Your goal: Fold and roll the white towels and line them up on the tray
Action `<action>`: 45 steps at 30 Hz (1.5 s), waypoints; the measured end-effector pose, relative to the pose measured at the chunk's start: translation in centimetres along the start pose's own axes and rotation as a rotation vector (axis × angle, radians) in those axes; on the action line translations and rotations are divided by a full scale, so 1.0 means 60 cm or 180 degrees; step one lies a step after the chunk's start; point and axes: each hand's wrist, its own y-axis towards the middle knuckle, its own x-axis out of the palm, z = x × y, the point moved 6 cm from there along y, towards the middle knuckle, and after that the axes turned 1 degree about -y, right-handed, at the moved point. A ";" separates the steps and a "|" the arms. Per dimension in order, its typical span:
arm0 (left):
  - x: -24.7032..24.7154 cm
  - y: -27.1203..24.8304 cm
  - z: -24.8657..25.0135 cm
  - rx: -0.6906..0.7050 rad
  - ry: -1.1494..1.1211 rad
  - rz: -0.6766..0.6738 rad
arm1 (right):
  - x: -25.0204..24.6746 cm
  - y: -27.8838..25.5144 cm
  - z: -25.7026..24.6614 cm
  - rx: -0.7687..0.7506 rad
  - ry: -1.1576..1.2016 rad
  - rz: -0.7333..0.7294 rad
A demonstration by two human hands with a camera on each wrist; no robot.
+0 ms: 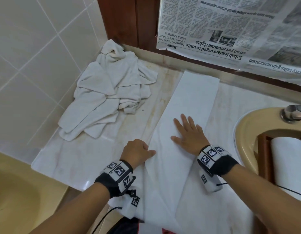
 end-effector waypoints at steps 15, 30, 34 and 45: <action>-0.024 -0.013 -0.040 -0.0287 -0.0476 -0.0187 | -0.014 0.012 0.016 -0.0055 -0.0260 -0.0171; -0.041 -0.011 -0.018 -0.0129 0.0740 0.0277 | -0.022 0.020 0.015 0.0038 -0.0283 -0.0288; -0.033 -0.001 0.001 -0.0047 0.0785 0.0341 | -0.029 0.035 0.024 0.0099 -0.0397 -0.0208; -0.035 0.029 0.027 -0.0221 0.0223 0.0397 | -0.053 0.059 0.014 0.0179 -0.0585 -0.0155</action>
